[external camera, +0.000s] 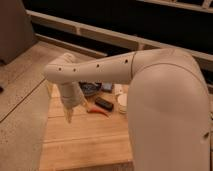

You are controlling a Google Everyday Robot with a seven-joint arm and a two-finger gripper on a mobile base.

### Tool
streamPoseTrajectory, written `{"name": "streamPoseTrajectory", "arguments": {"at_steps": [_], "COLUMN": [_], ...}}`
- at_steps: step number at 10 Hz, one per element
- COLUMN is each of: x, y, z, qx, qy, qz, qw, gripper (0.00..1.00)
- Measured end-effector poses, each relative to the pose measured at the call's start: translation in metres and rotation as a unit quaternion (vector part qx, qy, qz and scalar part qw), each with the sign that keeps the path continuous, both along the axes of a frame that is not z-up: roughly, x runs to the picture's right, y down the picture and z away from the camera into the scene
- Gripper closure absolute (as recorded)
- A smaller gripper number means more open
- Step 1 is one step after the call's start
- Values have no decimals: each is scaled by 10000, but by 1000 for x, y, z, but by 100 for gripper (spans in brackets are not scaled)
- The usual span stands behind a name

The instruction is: Drag the pepper across the table

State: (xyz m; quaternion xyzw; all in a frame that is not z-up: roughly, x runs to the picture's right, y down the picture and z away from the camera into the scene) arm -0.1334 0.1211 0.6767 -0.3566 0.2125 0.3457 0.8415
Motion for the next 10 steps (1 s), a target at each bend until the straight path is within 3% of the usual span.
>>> {"name": "streamPoseTrajectory", "arguments": {"at_steps": [1,2,4,6,8,10], "x": [-4,-5,-13,-15,-14,-4], "y": [0,-1,-6,-8,-10,-21], "z": [-6,-9,-17,-21,-19,-8], "qx": [-148,-229,-417,-499,-470,-171], "qy": [-363,-559,-1099,-1298,-1310,-1487], "qz": [-456,-701,-1538,-1871,-1911,-1958], "qw": [9982,9957,9811,9724,9717,9691], "gripper": [35,35,35,35,35,35]}}
